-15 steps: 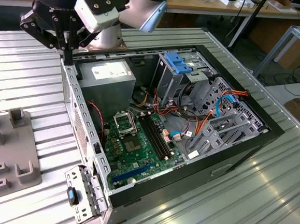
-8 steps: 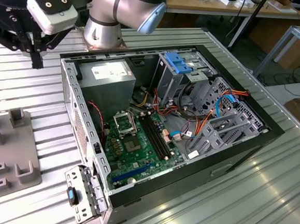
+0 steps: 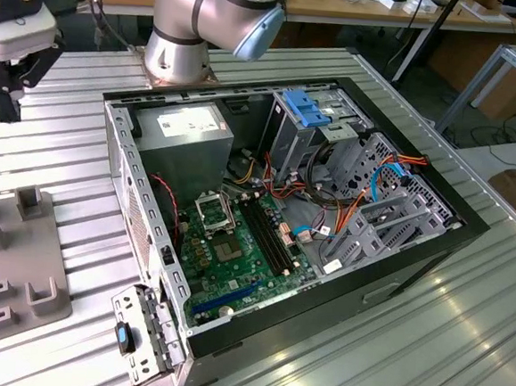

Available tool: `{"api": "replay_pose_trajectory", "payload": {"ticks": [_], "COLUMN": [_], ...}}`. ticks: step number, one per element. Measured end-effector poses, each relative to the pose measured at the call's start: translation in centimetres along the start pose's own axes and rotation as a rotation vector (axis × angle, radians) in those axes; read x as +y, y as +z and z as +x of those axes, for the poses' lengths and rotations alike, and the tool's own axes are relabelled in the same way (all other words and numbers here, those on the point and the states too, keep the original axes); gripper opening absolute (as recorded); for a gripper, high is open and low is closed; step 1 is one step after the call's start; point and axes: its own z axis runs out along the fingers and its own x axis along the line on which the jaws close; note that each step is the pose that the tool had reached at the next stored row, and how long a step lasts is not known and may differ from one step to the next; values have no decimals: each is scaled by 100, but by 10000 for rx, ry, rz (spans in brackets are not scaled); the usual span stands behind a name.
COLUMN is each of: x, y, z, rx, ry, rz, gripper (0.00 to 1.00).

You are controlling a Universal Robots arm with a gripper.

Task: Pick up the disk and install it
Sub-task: 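Reach for the disk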

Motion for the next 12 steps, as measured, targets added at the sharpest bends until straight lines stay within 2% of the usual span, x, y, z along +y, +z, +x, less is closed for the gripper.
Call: {"api": "replay_pose_trajectory", "payload": {"ticks": [1, 3, 5, 6, 8, 9, 11, 12], "x": [2, 6, 4, 2, -1, -4, -6, -7], "y": [0, -3, -4, -6, -7, -8, -9, -8], "z": [32, 192, 275, 346, 431, 496, 562, 617], "rx": [-1, 0, 0, 1, 0, 0, 1, -1], "ry": [-1, 0, -1, -1, 0, 0, -1, -1], "rz": [-1, 0, 0, 0, 0, 0, 0, -1], "gripper": [11, 11, 11, 11, 11, 11, 11, 11]}}
